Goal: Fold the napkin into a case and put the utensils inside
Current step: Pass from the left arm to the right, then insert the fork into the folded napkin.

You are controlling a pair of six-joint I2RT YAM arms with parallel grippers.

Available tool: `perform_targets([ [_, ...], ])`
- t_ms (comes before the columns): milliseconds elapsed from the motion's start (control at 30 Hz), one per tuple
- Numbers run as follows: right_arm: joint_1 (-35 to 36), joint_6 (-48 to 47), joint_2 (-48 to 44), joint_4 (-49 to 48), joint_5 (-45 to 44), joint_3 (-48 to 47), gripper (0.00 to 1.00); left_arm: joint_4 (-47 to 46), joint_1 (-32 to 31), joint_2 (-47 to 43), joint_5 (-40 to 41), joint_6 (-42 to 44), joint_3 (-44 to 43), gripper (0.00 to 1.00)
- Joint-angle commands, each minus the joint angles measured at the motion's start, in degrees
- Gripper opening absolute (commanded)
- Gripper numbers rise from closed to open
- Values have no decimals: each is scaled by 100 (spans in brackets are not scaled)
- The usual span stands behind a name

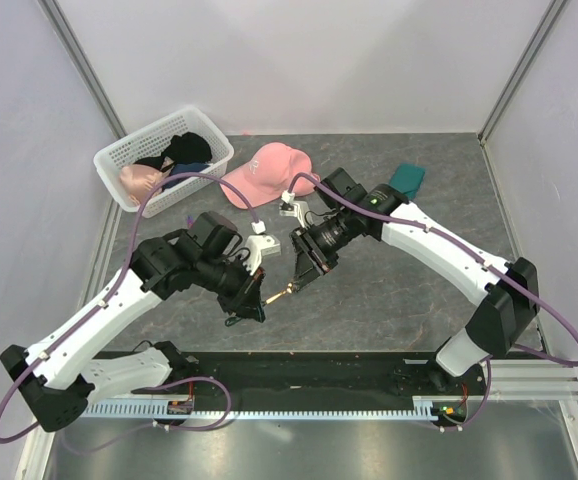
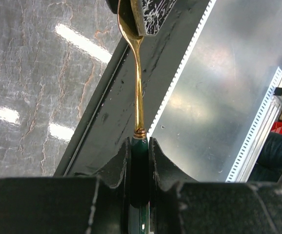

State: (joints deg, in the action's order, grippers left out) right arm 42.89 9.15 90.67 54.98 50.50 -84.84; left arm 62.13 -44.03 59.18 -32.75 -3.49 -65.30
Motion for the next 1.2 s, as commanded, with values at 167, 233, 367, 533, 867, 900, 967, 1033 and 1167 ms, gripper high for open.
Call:
perform_targets([
  [167,-53,-159,-207,4,-277,-121,38,10,-237,41,14,208,-185,2],
  [233,-88,-150,-304,-5,-243,28,35,10,-264,24,15,190,-176,2],
  [367,-88,-124,-410,-49,-181,283,23,45,-290,59,67,199,-246,2],
  [533,-80,-10,-498,-128,-67,389,0,176,-352,208,373,225,-431,2],
  [867,-1000,2528,-1498,-1902,-638,2371,0,-1454,1087,805,1553,-1485,-1740,64],
  [900,-1490,2739,-1796,-2086,-594,2584,0,-1649,1472,849,1492,-2036,-1732,66],
  [967,-1949,3337,-2079,-2351,-673,3075,0,-2150,1713,981,1255,-2618,-1592,65],
  [1033,-2495,3802,-2466,-2544,-787,3367,0,-2906,1749,1262,1044,-2928,-1417,49],
  [1167,-3400,4927,-3055,-2317,-1262,3999,0,-4548,1696,1754,324,-3999,-548,22],
])
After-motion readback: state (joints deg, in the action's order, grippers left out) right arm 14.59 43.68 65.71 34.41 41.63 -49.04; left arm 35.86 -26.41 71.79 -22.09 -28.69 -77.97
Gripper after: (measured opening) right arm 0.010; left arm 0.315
